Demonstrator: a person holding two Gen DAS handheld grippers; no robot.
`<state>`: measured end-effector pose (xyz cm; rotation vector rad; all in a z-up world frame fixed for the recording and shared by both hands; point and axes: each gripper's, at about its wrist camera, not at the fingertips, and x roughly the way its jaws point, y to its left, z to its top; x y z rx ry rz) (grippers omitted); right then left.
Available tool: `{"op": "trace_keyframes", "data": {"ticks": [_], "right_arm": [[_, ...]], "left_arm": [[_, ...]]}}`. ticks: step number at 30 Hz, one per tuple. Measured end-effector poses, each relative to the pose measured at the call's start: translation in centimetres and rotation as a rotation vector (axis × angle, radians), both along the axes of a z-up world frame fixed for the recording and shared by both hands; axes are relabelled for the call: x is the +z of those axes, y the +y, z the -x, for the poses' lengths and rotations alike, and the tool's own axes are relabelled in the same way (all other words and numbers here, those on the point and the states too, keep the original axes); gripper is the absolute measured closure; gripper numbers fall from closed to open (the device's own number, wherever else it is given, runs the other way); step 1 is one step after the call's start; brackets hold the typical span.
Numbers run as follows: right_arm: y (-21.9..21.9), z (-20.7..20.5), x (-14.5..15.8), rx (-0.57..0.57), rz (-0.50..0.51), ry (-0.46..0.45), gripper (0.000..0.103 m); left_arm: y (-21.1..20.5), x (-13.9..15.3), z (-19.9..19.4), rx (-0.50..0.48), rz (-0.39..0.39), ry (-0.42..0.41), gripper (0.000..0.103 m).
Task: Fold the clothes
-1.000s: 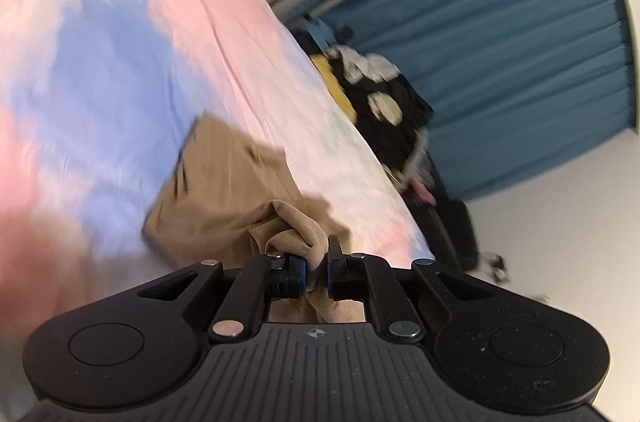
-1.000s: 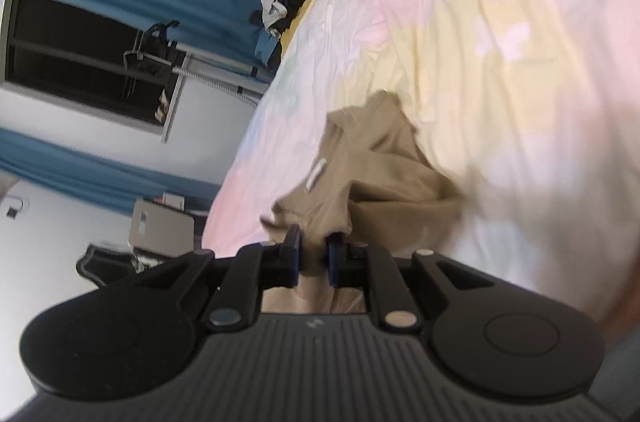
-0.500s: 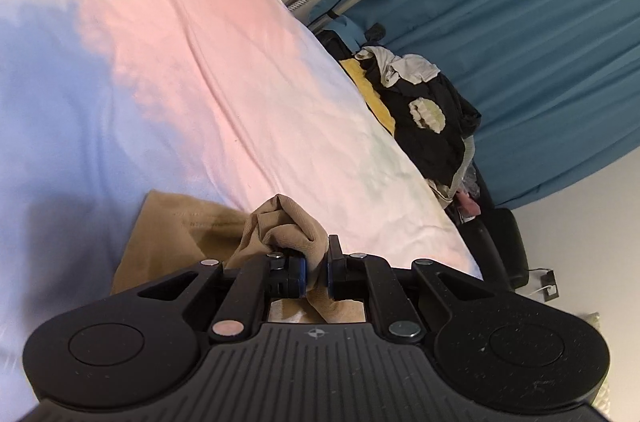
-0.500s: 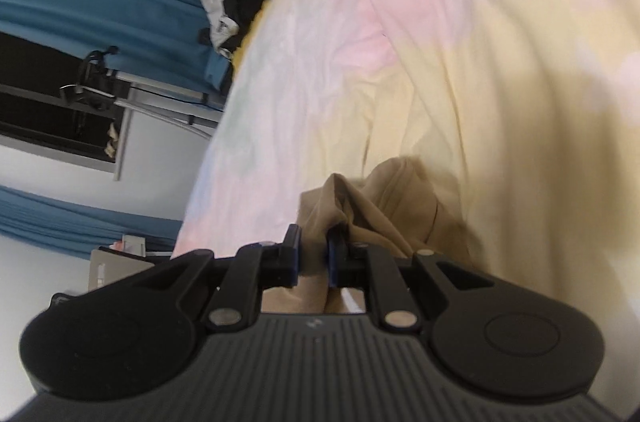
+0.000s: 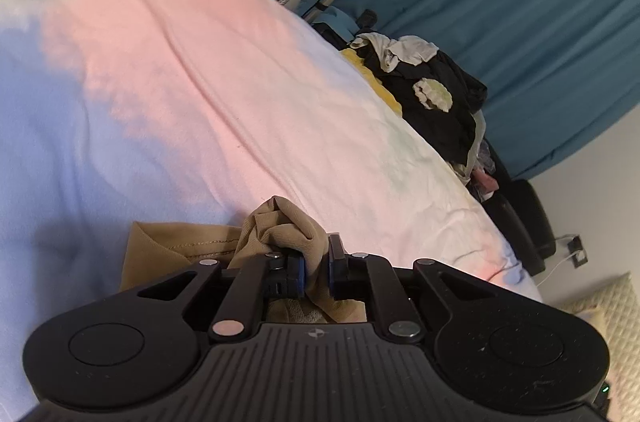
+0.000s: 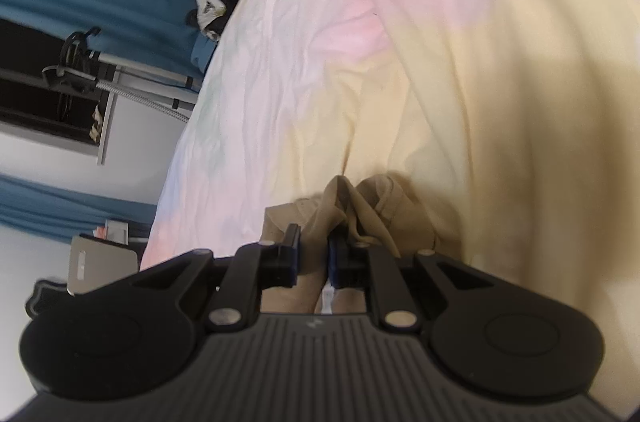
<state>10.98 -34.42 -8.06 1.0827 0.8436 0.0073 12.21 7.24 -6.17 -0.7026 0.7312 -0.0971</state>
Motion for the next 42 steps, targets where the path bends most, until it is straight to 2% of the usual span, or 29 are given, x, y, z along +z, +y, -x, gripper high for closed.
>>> {"op": "trace_keyframes", "data": {"ticks": [1,2,3,5,7,11,15,18,24,29,36,39,42], "right_arm": [[0.3,0.1,0.4,0.017,0.018,-0.025,0.076],[0.6,0.3,0.9,0.035,0.036,-0.053,0.064],[1.0,0.5,1.5,0.056,0.075,-0.082,0.057],[2.0,1.1,3.0,0.101,0.174,-0.143,0.054],[3.3,2.0,4.2,0.142,0.28,-0.205,0.052],[5.9,4.0,6.1,0.231,0.45,-0.31,0.052],[8.7,5.0,6.4,0.362,0.571,-0.371,0.052],[9.7,3.6,5.5,0.42,0.604,-0.358,0.053],[11.6,0.5,3.1,0.529,0.774,-0.412,0.053],[10.5,-0.4,1.4,0.484,0.798,-0.372,0.055],[7.9,-0.2,1.2,0.387,0.779,-0.342,0.057],[7.7,-0.5,0.9,0.386,0.77,-0.338,0.057],[8.3,-0.4,0.9,0.399,0.8,-0.343,0.056]], "left_arm": [[-0.1,0.3,0.2,-0.012,-0.021,-0.011,0.068],[-0.3,0.7,0.5,-0.022,-0.045,-0.024,0.056],[-0.4,1.3,1.0,-0.019,-0.082,-0.05,0.051],[-0.9,2.5,2.4,-0.003,-0.175,-0.114,0.034],[-1.7,3.6,3.8,-0.022,-0.251,-0.172,0.024],[-4.0,4.9,5.8,-0.103,-0.34,-0.246,0.024],[-6.5,4.3,5.9,-0.178,-0.406,-0.268,0.024],[-7.7,3.1,4.0,-0.21,-0.46,-0.241,0.024],[-7.5,-0.5,0.5,-0.219,-0.515,-0.134,0.024],[-6.0,-1.2,-0.1,-0.204,-0.487,-0.106,0.024],[-5.2,-1.0,0.6,-0.179,-0.538,-0.112,0.024],[-5.3,-0.6,0.8,-0.174,-0.539,-0.107,0.024],[-5.6,0.5,1.9,-0.182,-0.527,-0.144,0.024]]}}
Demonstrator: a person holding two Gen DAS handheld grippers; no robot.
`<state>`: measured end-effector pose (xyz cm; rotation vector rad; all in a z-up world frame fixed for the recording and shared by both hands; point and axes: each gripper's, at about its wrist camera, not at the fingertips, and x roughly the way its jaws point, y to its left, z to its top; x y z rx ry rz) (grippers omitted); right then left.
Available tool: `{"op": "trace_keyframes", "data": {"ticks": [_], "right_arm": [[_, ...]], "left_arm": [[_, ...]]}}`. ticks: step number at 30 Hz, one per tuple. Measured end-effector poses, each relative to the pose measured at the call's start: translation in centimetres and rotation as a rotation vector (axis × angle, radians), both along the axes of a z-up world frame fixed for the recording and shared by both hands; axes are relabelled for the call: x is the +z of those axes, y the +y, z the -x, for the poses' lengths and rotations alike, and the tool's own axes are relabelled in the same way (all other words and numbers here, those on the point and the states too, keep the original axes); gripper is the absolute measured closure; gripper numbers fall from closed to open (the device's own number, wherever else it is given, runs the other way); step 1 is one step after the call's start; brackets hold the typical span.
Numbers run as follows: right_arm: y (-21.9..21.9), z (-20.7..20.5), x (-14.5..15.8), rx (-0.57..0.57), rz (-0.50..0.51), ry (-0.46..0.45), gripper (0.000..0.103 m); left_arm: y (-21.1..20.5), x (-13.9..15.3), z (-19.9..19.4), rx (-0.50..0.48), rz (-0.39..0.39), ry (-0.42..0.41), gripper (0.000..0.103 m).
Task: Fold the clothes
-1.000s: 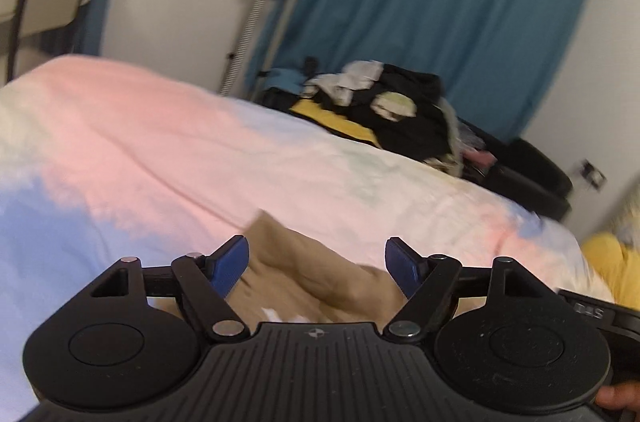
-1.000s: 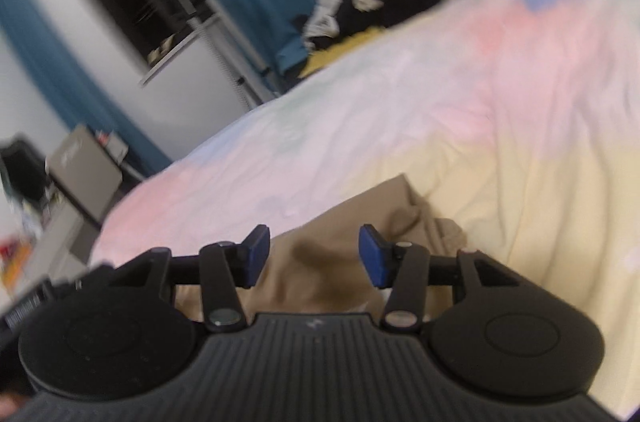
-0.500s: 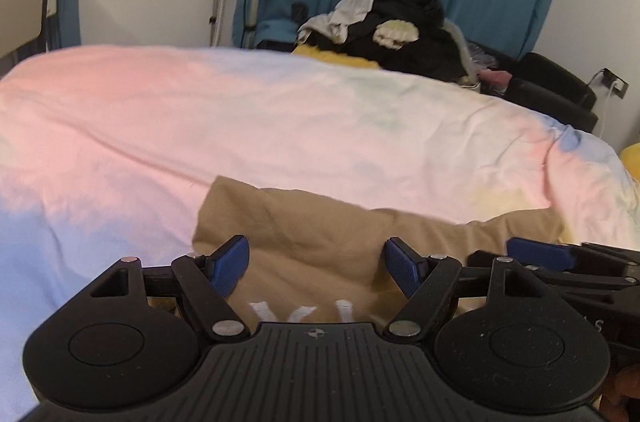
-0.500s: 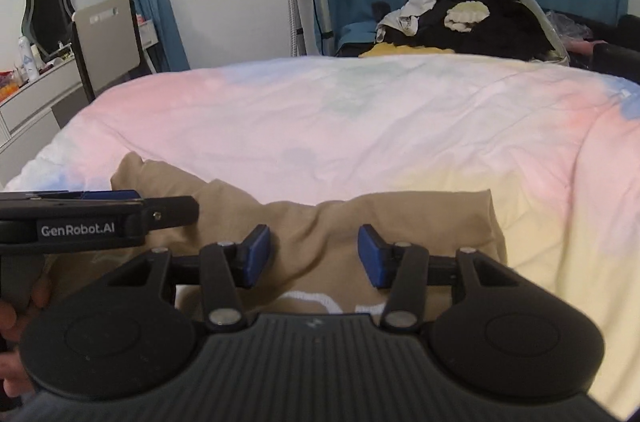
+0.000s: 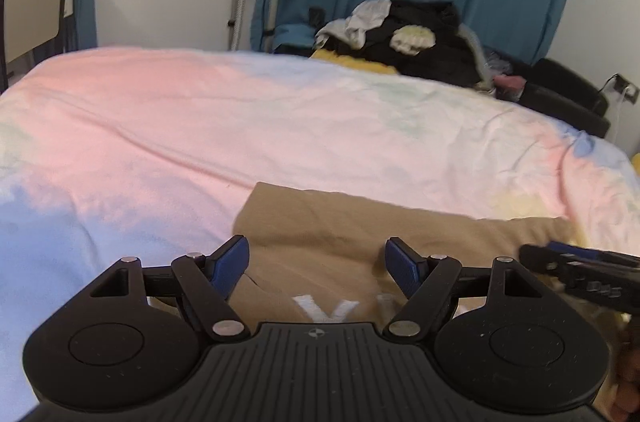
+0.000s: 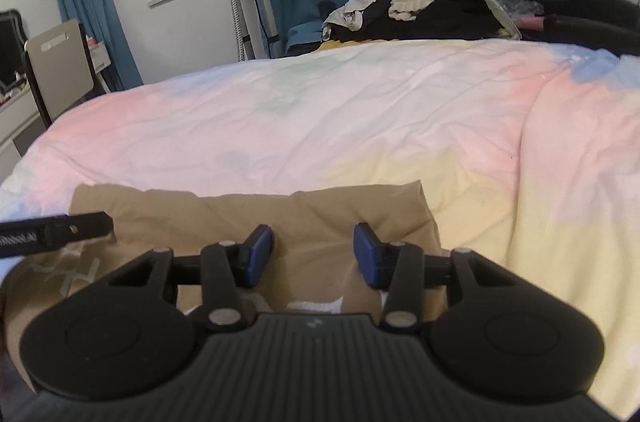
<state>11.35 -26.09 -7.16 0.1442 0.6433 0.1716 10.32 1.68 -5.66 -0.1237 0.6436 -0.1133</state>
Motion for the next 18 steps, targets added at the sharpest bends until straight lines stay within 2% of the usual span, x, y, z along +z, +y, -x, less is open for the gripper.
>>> {"op": "trace_keyframes", "data": {"ticks": [4,9,13,18], "right_arm": [[0.0,0.1,0.7,0.001,-0.016,-0.014,0.055],[-0.1,1.3,2.8,0.001,-0.026,-0.073,0.055],[-0.7,2.9,5.0,-0.01,-0.074,-0.113,0.055],[-0.8,5.7,7.1,-0.005,-0.078,-0.148,0.054]], "left_arm": [[0.1,1.7,2.0,-0.008,0.034,-0.038,0.024],[-0.8,3.5,4.0,-0.019,0.042,-0.086,0.023],[-2.0,4.8,6.0,-0.034,0.016,-0.141,0.02],[-2.8,5.5,8.1,-0.045,0.001,-0.173,0.02]]}}
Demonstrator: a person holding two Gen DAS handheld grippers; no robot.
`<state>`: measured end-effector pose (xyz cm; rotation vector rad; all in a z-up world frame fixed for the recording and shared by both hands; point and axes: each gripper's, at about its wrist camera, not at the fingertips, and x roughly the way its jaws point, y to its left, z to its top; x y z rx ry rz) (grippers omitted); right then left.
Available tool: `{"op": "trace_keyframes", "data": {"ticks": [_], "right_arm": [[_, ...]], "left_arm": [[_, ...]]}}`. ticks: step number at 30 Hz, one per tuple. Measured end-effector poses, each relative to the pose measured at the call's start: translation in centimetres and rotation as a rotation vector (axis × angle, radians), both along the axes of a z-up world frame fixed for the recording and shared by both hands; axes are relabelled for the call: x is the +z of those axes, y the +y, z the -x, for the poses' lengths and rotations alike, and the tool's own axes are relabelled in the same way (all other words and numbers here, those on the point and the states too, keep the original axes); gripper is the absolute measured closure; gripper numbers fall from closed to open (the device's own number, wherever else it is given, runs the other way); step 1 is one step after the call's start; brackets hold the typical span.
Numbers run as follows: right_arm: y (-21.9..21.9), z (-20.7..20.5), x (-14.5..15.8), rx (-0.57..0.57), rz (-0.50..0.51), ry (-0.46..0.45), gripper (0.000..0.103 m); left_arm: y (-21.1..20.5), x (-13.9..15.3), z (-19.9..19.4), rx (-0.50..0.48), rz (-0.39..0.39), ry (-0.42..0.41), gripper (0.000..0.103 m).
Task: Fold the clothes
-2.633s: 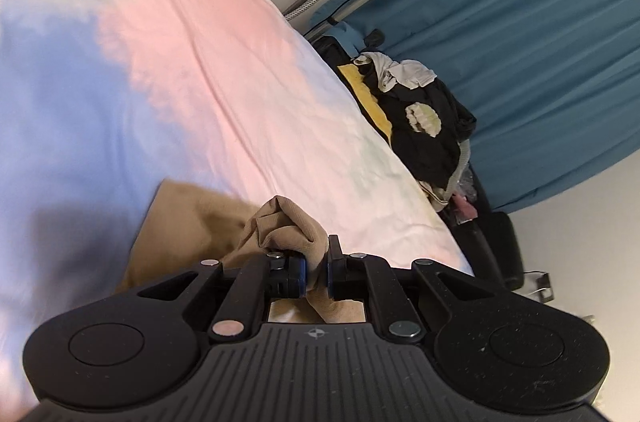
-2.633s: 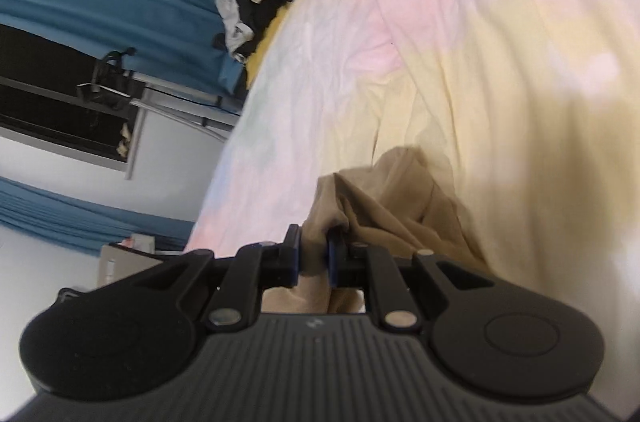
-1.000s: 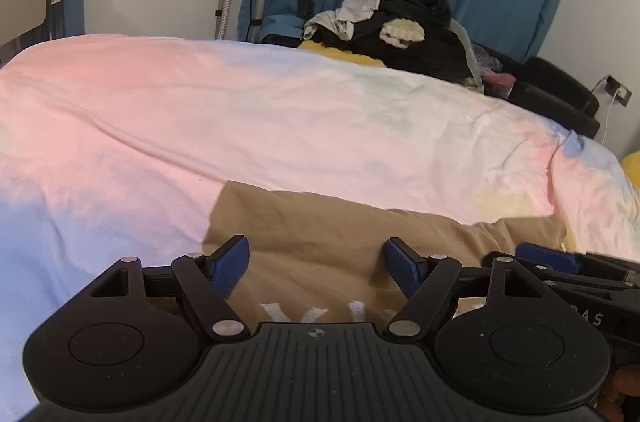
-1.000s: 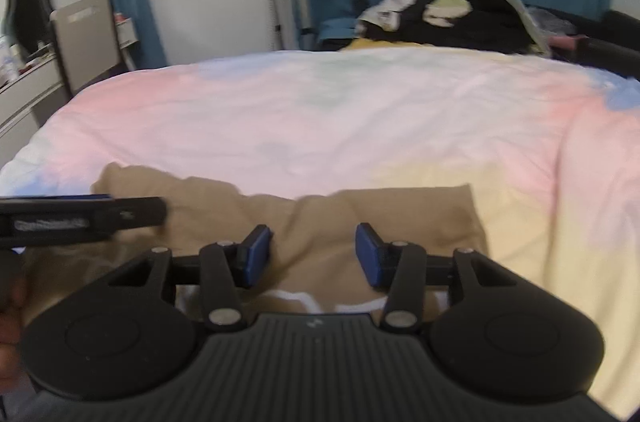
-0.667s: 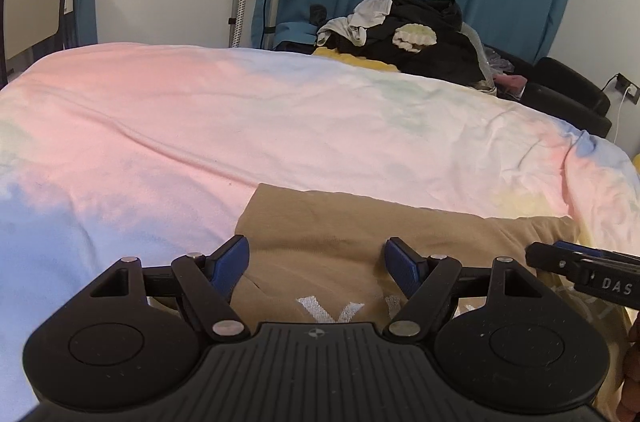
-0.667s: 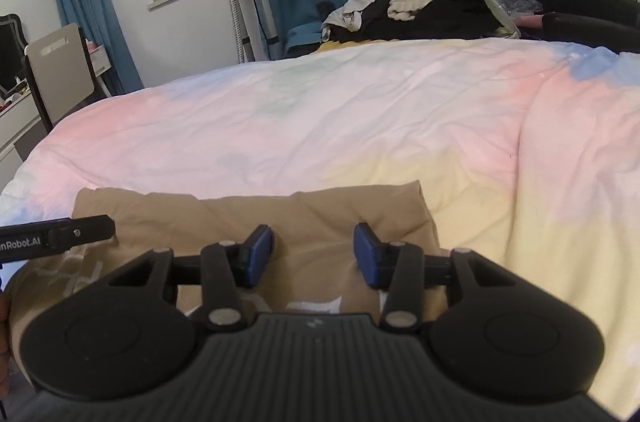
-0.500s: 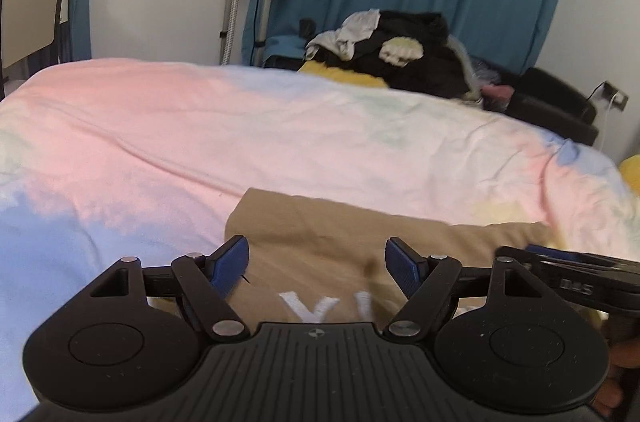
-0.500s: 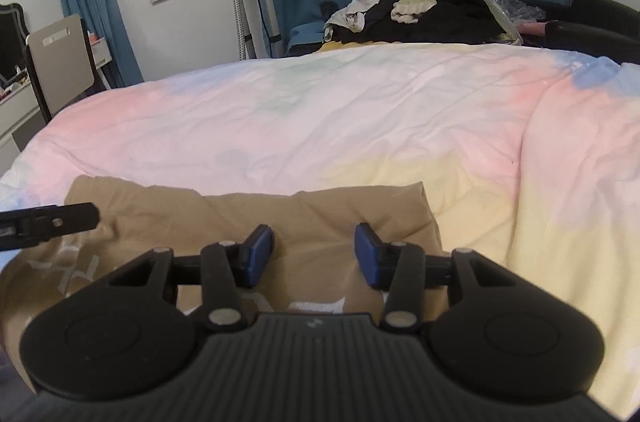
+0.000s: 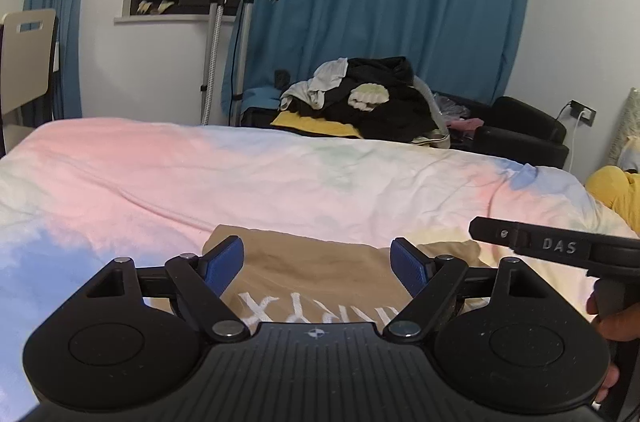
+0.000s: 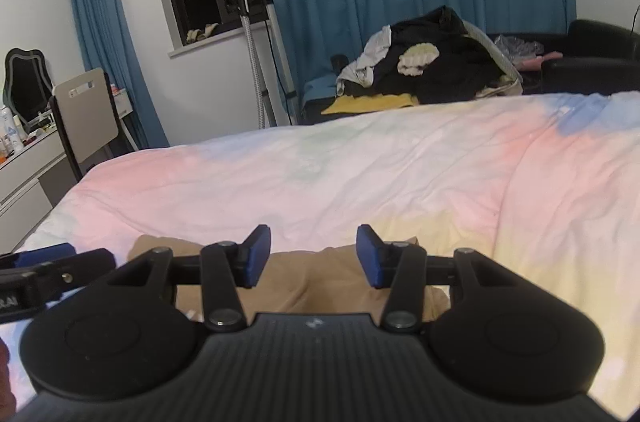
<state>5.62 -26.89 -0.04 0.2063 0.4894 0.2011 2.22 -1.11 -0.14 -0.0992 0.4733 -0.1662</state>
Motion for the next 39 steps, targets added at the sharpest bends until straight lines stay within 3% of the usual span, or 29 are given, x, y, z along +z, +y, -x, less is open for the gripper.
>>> {"op": "trace_keyframes", "data": {"ticks": [13,22,25,28,31,39], "right_arm": [[-0.5,6.4,2.6,0.009,0.015,-0.08,0.05],[-0.4,6.3,2.4,0.008,0.029,-0.075,0.048],[-0.4,6.2,2.3,0.007,0.031,-0.078,0.038],[-0.5,6.2,2.2,0.005,0.017,-0.07,0.029],[-1.1,5.7,1.6,0.021,-0.069,-0.019,0.013],[-3.8,3.8,-1.4,0.005,-0.448,0.247,0.012]], "left_arm": [[-0.4,1.7,4.4,0.017,-0.038,-0.094,0.01],[-0.9,0.9,4.2,0.004,-0.047,-0.082,0.005],[-0.5,0.7,4.1,0.007,-0.026,-0.068,0.004],[0.5,0.4,3.6,0.006,0.072,-0.012,0.004],[2.4,-0.4,2.5,-0.008,0.272,0.097,0.004],[5.1,-2.7,1.0,-0.019,0.599,0.298,0.004]]}}
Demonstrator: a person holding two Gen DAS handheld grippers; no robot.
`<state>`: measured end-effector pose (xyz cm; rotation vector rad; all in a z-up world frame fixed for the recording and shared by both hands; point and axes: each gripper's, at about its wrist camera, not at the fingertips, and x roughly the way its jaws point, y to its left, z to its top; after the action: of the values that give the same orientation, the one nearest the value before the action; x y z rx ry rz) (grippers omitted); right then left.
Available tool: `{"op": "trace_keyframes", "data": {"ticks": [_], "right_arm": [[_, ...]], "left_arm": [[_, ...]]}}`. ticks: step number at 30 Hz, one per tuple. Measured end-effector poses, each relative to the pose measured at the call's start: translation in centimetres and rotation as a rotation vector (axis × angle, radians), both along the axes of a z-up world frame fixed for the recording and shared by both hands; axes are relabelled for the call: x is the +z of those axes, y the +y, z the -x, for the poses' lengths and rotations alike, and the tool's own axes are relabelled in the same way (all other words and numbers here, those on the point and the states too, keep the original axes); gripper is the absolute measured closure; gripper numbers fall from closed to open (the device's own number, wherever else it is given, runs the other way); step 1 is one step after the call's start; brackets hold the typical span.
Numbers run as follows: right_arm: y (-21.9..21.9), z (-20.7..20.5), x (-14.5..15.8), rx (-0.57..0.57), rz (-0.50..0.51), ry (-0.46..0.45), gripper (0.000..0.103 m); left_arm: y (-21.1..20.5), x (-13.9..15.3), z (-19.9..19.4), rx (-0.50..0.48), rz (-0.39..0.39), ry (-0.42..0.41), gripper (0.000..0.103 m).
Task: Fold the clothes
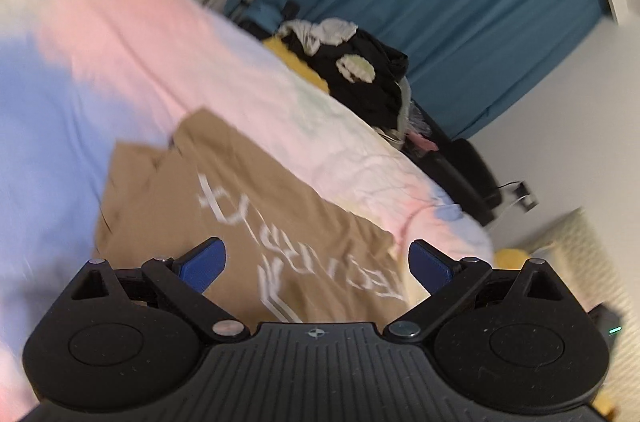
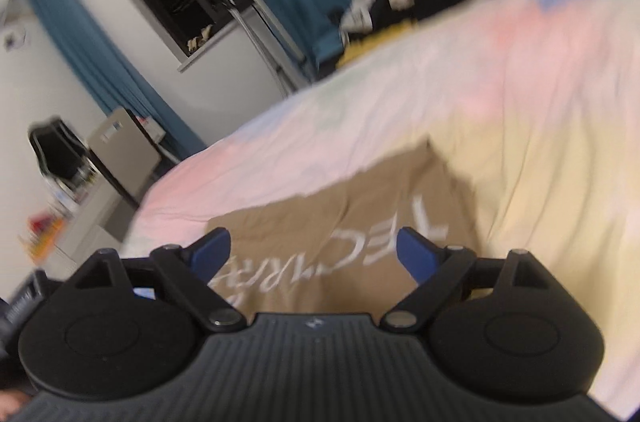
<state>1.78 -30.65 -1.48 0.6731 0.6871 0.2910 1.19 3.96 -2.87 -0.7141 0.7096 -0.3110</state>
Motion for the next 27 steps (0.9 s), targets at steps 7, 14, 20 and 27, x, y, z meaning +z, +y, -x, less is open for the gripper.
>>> {"op": "trace_keyframes", "data": {"ticks": [7,14,20,27], "right_arm": [[0.0,-0.4,-3.6,0.044,-0.377,0.252,0.012],[1.7,-0.3,-5.6,0.054,-0.397,0.38,0.012],[0.4,-0.1,-7.3,-0.096,-0.457,0.411,0.012],[-0.7,-1.2,-7.9,-0.208,-0.434,0.351,0.05]], "left_arm": [[0.8,-3.7,-0.8,-0.005,0.188,0.18,0.004],[1.8,-6.9,-1.6,0.075,0.226,0.285,0.005],[2.9,-8.5,-2.8,0.169,0.258,0.27,0.016],[3.2,-9.0,-3.7,0.212,0.24,0.244,0.051]]}}
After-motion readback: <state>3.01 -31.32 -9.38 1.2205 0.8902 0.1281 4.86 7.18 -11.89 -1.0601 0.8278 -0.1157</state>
